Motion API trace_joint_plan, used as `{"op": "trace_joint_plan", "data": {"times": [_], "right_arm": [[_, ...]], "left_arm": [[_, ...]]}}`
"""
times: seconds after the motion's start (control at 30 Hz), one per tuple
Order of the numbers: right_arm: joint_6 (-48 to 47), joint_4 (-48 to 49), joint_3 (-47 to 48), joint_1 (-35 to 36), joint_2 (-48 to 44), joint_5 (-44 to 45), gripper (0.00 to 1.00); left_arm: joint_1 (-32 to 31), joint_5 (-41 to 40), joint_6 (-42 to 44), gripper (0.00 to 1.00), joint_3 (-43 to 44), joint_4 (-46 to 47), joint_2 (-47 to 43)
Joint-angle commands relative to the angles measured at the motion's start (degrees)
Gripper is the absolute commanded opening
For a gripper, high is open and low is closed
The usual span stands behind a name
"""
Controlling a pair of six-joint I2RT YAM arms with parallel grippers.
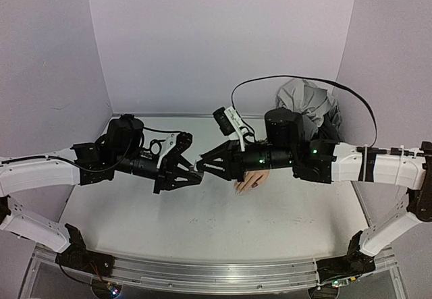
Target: Paint the nails
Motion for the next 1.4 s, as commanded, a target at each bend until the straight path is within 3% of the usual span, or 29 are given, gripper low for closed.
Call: {"op": "trace_joint_plan", "data": {"times": [0.0, 0.1, 0.23, 0.37, 0.43, 0.57, 0.67, 0.73, 0.8, 0.93, 1.37], "right_arm": [[-1.8, 2.6, 3.9, -0.2, 1.2, -5.6, 0.28], [-2.1, 2.5, 4.9, -0.2, 2.3, -6.6, 0.19], [-2.1, 2.6, 5.9, -0.2, 3.7, -7.5, 0.0], [-2.1, 2.4, 6.3, -0.2, 5.2, -8.0, 0.0], [-1.5, 2.3, 6.2, -0.2, 5.8, -5.4, 0.0], [3.7, 1.5, 6.0, -0.2, 7.4, 10.4, 0.0], [12.9, -1.2, 7.3, 1.8, 10.0, 29.8, 0.0], [18.4, -6.9, 12.1, 5.8, 13.7, 41.3, 0.0], [21.9, -10.2, 17.8, 9.6, 18.2, 47.5, 0.0], [24.6, -11.1, 26.7, 13.2, 23.7, 49.4, 0.0], [23.6, -7.4, 21.5, 11.2, 18.6, 49.0, 0.0]], "left_arm": [[0.0, 4.4, -0.6, 0.0, 3.5, 3.9, 0.0], [-0.1, 4.7, -0.5, 0.0, 3.4, 3.9, 0.1], [0.0, 4.7, -0.5, 0.0, 3.5, 3.9, 0.1], [0.0, 1.4, -0.5, 0.0, 3.3, 3.9, -0.4], [0.0, -5.6, -0.6, 0.0, 3.1, 3.9, -1.0], [0.0, -24.1, 0.2, 0.0, 2.4, 3.9, -2.2], [0.0, -37.6, 1.1, 0.0, 2.0, 3.9, -2.5], [0.0, -41.7, 1.8, 0.0, 1.9, 3.8, -2.6], [0.0, -42.5, 1.9, 0.0, 1.8, 3.9, -2.6], [0.0, -40.3, 1.9, 0.0, 1.8, 3.9, -2.3], [0.0, -30.6, 1.6, 0.0, 2.0, 3.9, -2.5]]}}
